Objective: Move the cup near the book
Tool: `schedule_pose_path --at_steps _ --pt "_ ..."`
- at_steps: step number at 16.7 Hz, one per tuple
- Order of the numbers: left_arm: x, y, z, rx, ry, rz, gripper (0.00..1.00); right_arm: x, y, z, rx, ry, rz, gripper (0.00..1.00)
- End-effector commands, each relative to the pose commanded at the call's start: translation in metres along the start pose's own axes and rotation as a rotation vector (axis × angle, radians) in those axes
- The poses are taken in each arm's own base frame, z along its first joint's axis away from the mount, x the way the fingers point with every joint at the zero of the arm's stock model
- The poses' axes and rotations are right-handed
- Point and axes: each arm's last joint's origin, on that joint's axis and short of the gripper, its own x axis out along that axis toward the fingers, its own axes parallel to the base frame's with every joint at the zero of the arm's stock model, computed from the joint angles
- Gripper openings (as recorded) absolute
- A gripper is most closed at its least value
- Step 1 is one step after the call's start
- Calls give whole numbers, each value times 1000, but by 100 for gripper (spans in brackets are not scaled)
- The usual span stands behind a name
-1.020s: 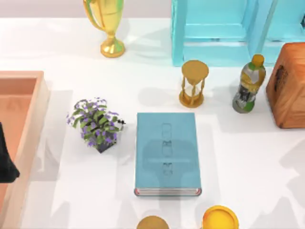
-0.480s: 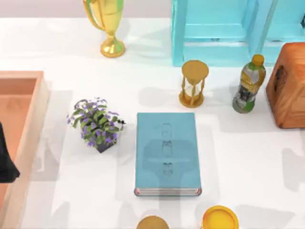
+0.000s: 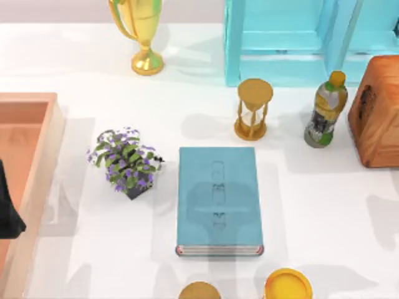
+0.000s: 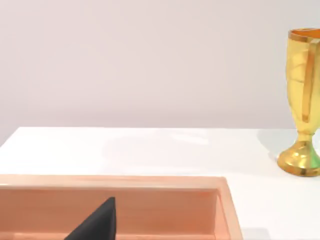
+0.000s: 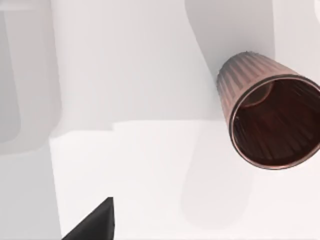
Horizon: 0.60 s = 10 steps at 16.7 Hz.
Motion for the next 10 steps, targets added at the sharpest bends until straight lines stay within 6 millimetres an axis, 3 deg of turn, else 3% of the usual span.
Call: schedule_pose_path --at_steps 5,10 --pt "0 0 0 0 0 0 100 11 -1 0 0 0 4 100" --pt "0 0 0 0 0 0 100 64 -6 0 1 1 -13 100"
